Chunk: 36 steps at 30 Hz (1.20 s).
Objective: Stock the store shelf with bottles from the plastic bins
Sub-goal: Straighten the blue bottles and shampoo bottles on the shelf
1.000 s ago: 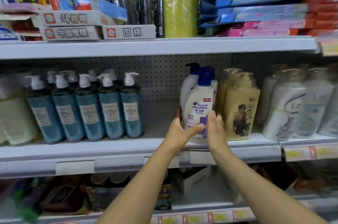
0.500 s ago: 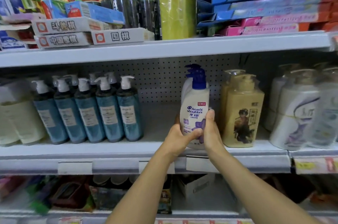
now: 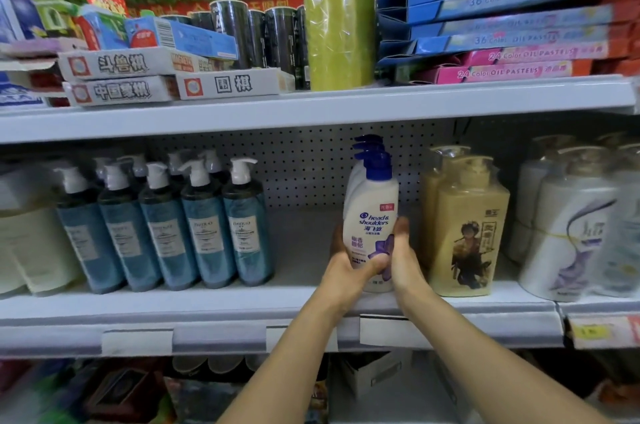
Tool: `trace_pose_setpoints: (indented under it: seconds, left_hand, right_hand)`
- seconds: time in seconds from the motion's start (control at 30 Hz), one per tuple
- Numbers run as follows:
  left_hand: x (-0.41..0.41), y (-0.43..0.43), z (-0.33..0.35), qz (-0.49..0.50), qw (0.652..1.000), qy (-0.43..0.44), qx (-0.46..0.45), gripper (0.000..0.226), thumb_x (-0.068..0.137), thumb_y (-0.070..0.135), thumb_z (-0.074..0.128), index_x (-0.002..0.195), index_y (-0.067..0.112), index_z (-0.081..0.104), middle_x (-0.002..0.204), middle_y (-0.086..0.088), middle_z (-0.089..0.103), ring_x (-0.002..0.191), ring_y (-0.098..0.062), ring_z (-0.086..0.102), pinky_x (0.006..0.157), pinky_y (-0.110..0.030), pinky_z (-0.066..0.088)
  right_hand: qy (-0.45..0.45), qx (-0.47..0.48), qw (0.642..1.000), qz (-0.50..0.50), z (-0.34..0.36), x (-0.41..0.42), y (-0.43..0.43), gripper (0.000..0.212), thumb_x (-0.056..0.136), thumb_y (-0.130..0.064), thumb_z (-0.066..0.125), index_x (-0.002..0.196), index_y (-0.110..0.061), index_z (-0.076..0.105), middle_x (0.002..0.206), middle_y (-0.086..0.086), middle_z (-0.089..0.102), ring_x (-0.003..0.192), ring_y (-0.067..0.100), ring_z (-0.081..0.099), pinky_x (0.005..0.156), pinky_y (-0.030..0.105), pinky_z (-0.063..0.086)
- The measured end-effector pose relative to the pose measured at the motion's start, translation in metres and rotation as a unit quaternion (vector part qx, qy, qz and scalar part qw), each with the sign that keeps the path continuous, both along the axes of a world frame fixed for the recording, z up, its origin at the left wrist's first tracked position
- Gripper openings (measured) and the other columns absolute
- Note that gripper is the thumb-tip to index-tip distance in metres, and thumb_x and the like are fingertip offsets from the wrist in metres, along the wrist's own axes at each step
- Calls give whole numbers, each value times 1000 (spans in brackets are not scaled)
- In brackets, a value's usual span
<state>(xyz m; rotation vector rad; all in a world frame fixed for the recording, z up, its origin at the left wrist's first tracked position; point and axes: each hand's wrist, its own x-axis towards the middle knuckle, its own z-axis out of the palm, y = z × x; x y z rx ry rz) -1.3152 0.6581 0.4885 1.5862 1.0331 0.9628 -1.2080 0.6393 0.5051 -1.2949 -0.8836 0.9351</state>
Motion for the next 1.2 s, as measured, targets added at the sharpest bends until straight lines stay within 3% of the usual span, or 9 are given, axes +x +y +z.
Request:
trace_pose_setpoints:
  seconds: [0.13,0.27,0.37,0.47,0.63,0.7,0.8,0.97,1.2]
  left_hand:
    - [3,1,13,13,995,-75,-68,48,78,65,58,114,33,60,102,6,72,101,-15,67,78,-21,54]
    - [10,12,35,42,981,-115,-148,69,84,79,17,91,27,62,89,-4,68,80,-18,61,77,-36,47]
    - [15,30,43,37,973,-144,-175,84,90,77,9,102,18,67,80,-4,71,79,-23,64,77,-34,47]
    - [20,45,41,29,965,-196,-172,90,92,74,11,124,11,66,89,-6,77,81,-21,71,69,-29,51]
    - [18,51,37,-14,958,-232,-169,85,95,69,10,121,11,66,85,-6,77,73,-17,73,61,-23,56]
    - [16,51,37,-23,954,-240,-177,81,96,68,10,111,13,68,79,-4,77,68,-15,73,56,-21,56]
    - [10,49,37,-33,951,-250,-181,81,95,69,13,112,13,69,84,-7,77,74,-20,73,64,-27,57]
    - [-11,42,35,-13,939,-291,-182,81,94,70,20,118,10,68,92,-12,77,78,-25,75,66,-32,60]
    - [-46,35,34,9,915,-353,-194,74,93,71,29,106,11,70,95,-17,76,77,-27,75,74,-38,55]
  right_hand:
    - [37,-19,999,-12,0,-2,8,76,92,-70,12,100,-18,67,81,4,69,67,16,61,58,24,45]
    - [63,-67,996,-17,14,0,20,114,58,-88,15,119,-6,65,77,8,64,58,19,53,36,16,40]
    - [115,-54,992,-14,29,2,26,98,74,-85,18,109,-8,66,95,14,66,70,24,55,63,33,45]
    - [138,0,990,-26,33,6,30,66,97,-65,24,81,-15,64,84,10,68,73,23,60,77,33,44]
    - [192,12,981,-4,27,9,35,69,100,-60,21,78,-11,64,62,8,72,52,20,68,63,32,42]
    - [205,19,978,21,28,5,36,71,99,-62,19,83,-11,66,63,7,73,64,25,69,65,34,45]
    - [222,29,974,32,26,0,36,71,97,-64,21,89,-12,68,81,12,77,81,29,68,72,37,48]
    - [212,11,975,66,24,-18,30,70,99,-61,20,89,-9,66,68,8,75,55,20,71,49,28,55]
    - [204,-9,974,99,20,-53,29,66,102,-57,21,87,-11,65,65,6,74,52,18,70,49,28,57]
